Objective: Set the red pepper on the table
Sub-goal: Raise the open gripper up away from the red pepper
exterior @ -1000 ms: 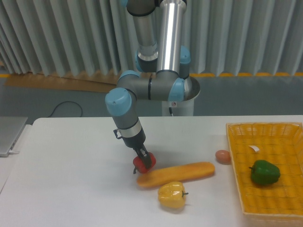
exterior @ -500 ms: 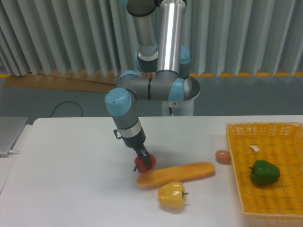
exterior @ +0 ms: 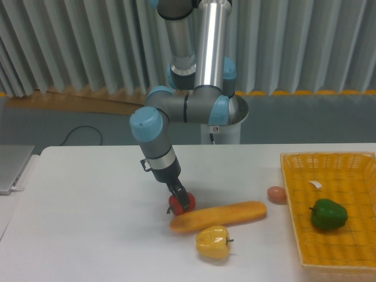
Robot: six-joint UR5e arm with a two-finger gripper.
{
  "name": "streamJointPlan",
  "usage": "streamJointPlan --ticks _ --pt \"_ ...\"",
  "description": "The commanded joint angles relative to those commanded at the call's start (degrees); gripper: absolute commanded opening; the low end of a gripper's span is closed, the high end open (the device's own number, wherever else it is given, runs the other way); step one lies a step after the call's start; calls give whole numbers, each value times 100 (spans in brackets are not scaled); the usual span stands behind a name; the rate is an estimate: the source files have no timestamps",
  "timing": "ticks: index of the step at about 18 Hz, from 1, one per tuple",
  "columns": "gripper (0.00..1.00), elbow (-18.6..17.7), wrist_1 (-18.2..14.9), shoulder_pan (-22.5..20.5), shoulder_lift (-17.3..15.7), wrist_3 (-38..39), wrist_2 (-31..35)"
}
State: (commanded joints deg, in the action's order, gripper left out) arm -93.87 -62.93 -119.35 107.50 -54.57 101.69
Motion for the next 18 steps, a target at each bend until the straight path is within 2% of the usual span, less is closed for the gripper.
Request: streamJointPlan --ticks 2,4,6,9,14,18 --pt "100 0 -44 -298 -272 -210 -53" --pt "100 -35 -96 -422 -326 -902 -44" --pt "100 -61 -298 -624 -466 -1536 -44" --pt "100 -18 -404 -809 -519 -2397 -53" --pt "100 228 -843 -1143 -590 -3655 -377" --pt "100 439 -993 -1442 -721 -3903 -922"
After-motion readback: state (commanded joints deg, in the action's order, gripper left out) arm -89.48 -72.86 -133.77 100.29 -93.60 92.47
